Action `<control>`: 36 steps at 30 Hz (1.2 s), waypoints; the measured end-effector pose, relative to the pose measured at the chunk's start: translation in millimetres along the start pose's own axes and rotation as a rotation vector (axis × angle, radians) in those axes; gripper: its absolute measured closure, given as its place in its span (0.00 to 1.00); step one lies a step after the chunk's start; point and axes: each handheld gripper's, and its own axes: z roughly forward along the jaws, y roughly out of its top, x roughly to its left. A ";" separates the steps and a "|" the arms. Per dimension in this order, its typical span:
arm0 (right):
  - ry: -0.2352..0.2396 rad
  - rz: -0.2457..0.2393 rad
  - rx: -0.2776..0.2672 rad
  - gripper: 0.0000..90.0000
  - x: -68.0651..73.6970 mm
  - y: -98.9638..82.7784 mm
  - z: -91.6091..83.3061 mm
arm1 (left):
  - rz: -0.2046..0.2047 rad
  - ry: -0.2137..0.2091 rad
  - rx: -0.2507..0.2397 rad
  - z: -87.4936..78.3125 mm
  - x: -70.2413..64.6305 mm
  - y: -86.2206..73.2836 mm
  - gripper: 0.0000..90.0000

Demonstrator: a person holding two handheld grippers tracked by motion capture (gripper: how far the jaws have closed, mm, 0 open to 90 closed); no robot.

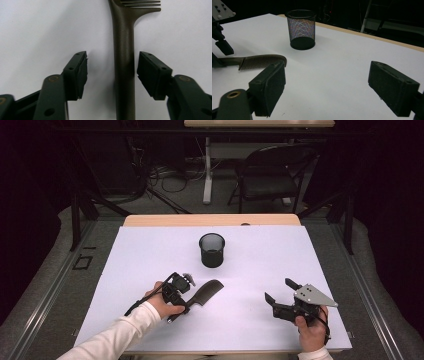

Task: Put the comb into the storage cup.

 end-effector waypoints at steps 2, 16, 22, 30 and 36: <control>0.001 0.000 0.000 0.16 0.0 0.0 0.0 | -0.005 -0.003 0.008 0.2 -1.4 -0.2 0.55; 0.001 0.002 -0.002 0.16 0.2 -0.4 0.8 | 0.021 -0.001 0.041 2.1 -4.6 1.7 0.65; 0.001 -0.001 0.001 0.16 -0.2 -0.5 0.7 | 0.025 0.008 0.047 2.1 -7.3 1.1 0.68; 0.000 -0.002 0.000 0.16 0.2 -0.4 0.6 | 0.030 0.014 0.058 2.4 -10.3 1.6 0.72; 0.001 -0.001 0.000 0.16 0.0 -0.6 0.8 | 0.031 0.011 0.060 2.4 -10.0 1.9 0.73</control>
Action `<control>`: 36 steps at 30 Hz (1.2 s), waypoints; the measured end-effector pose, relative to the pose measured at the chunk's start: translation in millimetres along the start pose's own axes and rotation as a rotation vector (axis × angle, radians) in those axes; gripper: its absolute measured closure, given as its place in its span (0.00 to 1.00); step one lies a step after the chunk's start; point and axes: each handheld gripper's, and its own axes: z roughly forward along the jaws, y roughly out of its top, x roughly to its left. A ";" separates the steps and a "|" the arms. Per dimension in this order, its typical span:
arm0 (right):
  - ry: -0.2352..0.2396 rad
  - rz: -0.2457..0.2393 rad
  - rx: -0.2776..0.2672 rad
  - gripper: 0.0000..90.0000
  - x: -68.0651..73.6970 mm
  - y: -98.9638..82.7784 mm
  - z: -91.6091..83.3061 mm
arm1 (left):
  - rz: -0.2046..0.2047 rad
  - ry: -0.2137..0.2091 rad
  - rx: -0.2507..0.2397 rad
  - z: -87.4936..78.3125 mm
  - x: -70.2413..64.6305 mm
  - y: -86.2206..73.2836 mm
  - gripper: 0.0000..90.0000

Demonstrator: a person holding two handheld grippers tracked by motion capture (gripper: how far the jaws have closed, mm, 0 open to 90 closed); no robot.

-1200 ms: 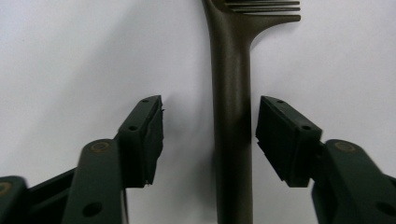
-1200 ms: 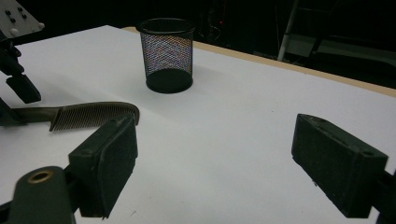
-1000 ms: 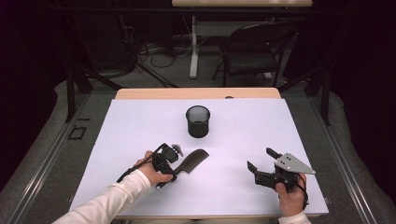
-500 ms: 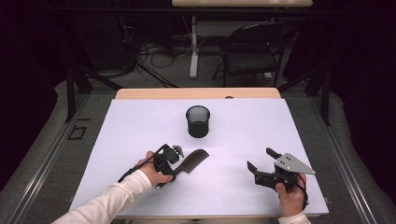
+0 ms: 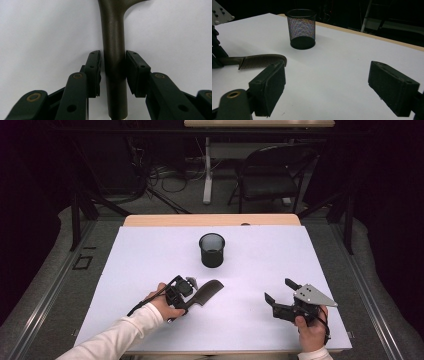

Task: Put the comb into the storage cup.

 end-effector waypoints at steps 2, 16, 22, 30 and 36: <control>0.000 0.001 0.002 0.16 -0.1 0.0 0.0 | 0.003 -0.001 0.001 0.1 0.0 0.2 0.73; 0.002 -0.004 0.005 0.16 -0.1 -0.1 0.0 | -0.002 -0.009 -0.001 -0.1 2.0 0.3 0.78; 0.002 -0.004 0.006 0.16 -0.2 -0.2 0.1 | -0.023 -0.007 0.001 -0.1 2.0 0.7 0.80; 0.003 -0.003 0.005 0.16 -0.3 -0.4 0.4 | -0.026 -0.013 0.011 -0.4 2.1 1.6 0.80; 0.003 -0.002 0.006 0.16 -0.3 -0.5 0.4 | -0.031 -0.006 0.010 -0.4 1.6 1.7 0.80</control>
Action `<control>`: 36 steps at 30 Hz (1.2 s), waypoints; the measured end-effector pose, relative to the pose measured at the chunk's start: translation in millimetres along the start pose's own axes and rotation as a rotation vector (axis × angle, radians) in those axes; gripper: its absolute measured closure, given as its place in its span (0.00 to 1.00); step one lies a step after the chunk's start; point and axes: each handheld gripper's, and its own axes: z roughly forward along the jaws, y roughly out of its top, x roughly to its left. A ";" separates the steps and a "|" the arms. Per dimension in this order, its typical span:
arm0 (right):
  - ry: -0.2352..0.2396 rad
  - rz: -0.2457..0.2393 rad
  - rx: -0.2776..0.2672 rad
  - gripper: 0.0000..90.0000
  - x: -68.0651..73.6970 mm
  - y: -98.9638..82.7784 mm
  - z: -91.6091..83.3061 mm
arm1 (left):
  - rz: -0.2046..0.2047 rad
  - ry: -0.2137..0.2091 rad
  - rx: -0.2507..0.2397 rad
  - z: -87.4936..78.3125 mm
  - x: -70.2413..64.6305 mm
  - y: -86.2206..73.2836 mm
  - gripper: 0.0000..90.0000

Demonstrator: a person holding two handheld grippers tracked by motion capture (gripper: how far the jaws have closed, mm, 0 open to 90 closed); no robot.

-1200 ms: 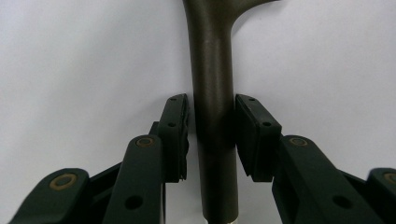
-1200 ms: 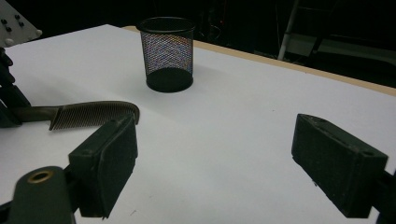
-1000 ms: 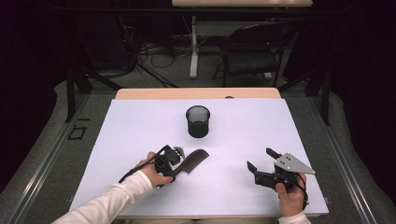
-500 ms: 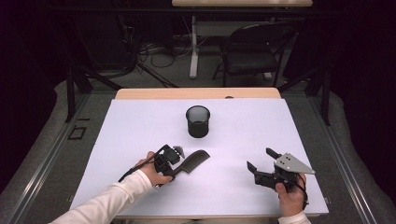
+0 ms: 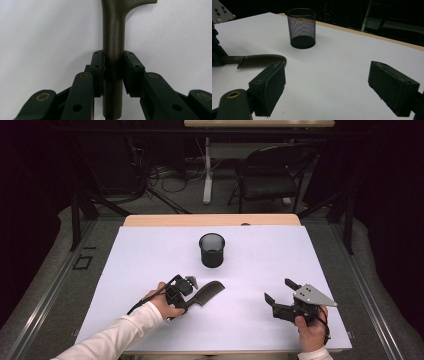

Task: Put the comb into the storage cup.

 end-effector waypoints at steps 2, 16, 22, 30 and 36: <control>-0.001 0.002 -0.001 0.16 0.2 -0.1 0.2 | -0.001 -0.001 0.002 -0.1 0.0 0.2 0.80; 0.000 0.001 -0.001 0.16 0.2 -0.1 0.2 | -0.031 -0.049 -0.006 -0.8 2.6 0.6 0.81; 0.000 0.001 0.001 0.16 0.4 0.0 0.0 | -0.037 -0.063 -0.014 -2.6 3.8 0.2 0.81; 0.000 0.000 0.000 0.16 0.4 -0.2 0.5 | -0.037 -0.064 -0.038 -6.4 3.9 -0.5 0.81; 0.000 0.000 -0.002 0.16 0.4 -0.3 0.8 | -0.034 -0.066 -0.063 -11.0 4.2 -1.0 0.81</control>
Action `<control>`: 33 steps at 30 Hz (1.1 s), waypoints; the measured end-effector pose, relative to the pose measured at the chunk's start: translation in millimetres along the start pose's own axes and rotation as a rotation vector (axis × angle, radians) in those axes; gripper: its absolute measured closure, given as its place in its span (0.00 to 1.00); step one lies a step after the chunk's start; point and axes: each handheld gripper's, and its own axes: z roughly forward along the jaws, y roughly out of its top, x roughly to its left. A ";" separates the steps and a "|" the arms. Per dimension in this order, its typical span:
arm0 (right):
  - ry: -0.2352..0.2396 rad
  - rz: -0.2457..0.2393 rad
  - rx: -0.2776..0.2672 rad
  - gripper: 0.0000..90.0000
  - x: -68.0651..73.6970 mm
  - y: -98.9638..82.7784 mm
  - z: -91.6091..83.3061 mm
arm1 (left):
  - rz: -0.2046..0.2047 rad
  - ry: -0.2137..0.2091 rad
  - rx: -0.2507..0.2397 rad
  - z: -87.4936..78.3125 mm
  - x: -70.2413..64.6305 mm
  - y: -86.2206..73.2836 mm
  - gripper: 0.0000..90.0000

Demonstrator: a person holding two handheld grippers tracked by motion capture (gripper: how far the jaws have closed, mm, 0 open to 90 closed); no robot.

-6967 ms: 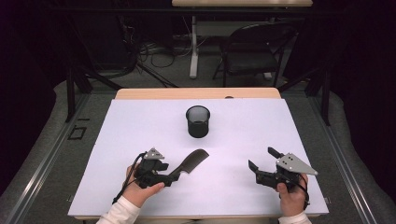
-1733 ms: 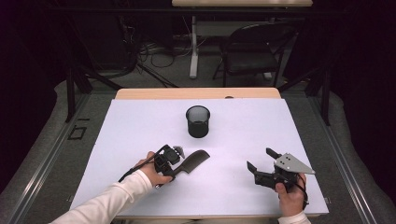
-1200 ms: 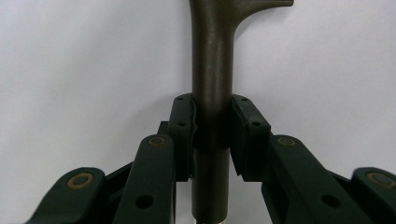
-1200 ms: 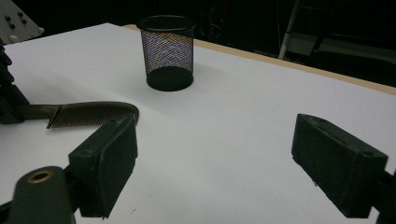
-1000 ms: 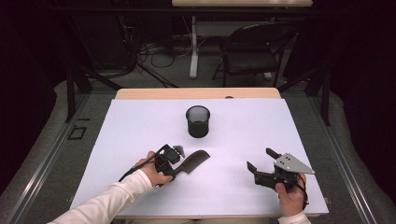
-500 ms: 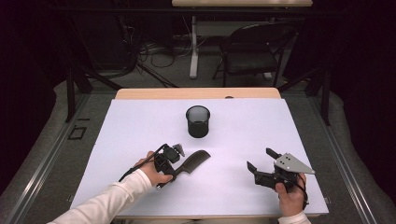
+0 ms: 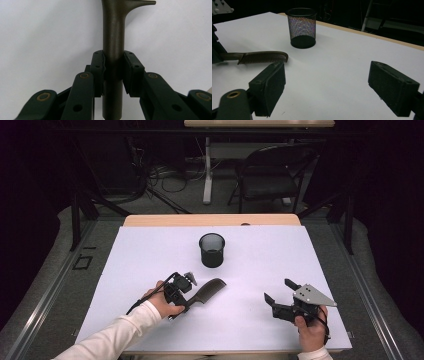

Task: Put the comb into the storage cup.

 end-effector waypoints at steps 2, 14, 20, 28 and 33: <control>0.001 0.000 -0.001 0.16 0.2 0.0 0.0 | 0.001 0.004 -0.007 -1.1 -0.5 -0.3 0.81; 0.002 0.000 0.007 0.16 0.2 -0.2 0.3 | 0.014 0.024 -0.079 -13.1 -2.1 1.0 0.81; 0.003 0.000 0.007 0.16 0.5 -0.1 0.4 | 0.014 0.029 -0.113 -20.2 -1.2 1.9 0.81; 0.003 0.000 0.002 0.16 0.6 -0.2 0.8 | 0.019 0.037 -0.140 -26.7 -0.9 2.8 0.81; 0.003 -0.002 0.003 0.16 0.4 -0.3 0.8 | 0.019 0.034 -0.173 -33.6 1.0 3.1 0.81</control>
